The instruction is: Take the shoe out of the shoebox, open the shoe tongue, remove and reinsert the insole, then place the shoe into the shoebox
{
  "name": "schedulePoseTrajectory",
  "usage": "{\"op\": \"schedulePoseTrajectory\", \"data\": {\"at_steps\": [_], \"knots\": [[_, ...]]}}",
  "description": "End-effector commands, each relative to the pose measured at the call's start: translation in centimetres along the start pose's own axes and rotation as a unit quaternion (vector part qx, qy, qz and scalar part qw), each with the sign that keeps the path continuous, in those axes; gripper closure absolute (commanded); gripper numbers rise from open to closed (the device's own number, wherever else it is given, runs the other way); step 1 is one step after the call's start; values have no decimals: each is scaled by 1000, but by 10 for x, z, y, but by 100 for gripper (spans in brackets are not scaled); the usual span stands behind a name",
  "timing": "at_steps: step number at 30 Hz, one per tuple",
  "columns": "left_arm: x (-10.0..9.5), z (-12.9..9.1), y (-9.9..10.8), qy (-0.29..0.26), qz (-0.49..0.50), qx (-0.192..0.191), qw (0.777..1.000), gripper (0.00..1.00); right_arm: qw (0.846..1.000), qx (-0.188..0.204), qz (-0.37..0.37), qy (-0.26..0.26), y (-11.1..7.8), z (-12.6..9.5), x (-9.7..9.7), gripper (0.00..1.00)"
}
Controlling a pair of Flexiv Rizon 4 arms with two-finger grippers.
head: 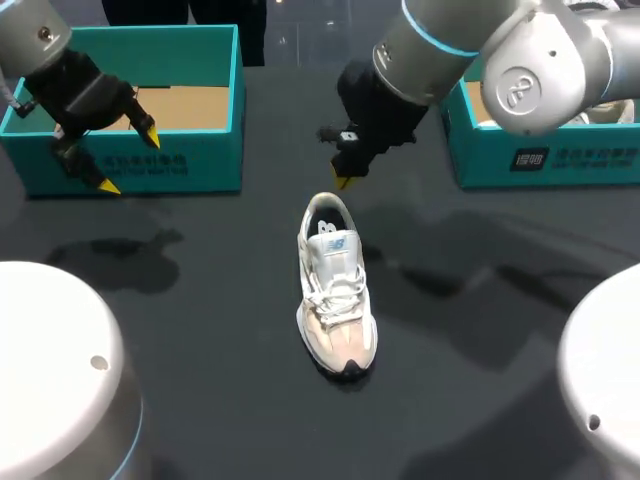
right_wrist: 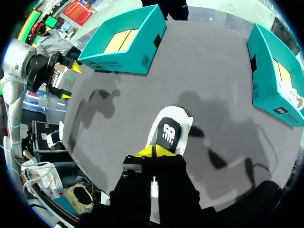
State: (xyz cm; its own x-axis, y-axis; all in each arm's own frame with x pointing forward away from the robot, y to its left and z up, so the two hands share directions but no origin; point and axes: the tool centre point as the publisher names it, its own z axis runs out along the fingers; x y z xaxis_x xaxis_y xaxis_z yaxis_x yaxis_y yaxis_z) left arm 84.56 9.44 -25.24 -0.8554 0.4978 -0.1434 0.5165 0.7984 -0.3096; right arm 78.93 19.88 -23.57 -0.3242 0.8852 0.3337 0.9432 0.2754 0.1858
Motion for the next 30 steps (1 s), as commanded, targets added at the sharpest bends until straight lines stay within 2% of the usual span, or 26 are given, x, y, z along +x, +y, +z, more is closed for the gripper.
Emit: {"op": "schedulePoseTrajectory", "data": {"at_steps": [1,2,5,6,8,11,12,24,30], "knots": [[0,0,0,1,0,-1,1000,0,999,-11,1,-51,-4,-3,2,100],[0,0,0,1,0,-1,1000,0,999,-11,1,-51,-4,-3,2,100],[0,0,0,1,0,-1,1000,0,997,-24,13,-67,-7,17,17,100],[0,0,0,1,0,-1,1000,0,995,-20,26,-95,-9,22,21,100],[0,0,0,1,0,-1,1000,0,994,-33,22,-101,-15,28,29,100],[0,0,0,1,0,-1,1000,0,988,-52,48,-138,-19,40,36,100],[0,0,0,1,0,-1,1000,0,984,-50,74,-155,-19,43,36,100],[0,0,0,1,0,-1,1000,0,984,-50,74,-155,-19,43,36,100],[0,0,0,1,0,-1,1000,0,982,-75,58,-162,-9,61,19,100]]}}
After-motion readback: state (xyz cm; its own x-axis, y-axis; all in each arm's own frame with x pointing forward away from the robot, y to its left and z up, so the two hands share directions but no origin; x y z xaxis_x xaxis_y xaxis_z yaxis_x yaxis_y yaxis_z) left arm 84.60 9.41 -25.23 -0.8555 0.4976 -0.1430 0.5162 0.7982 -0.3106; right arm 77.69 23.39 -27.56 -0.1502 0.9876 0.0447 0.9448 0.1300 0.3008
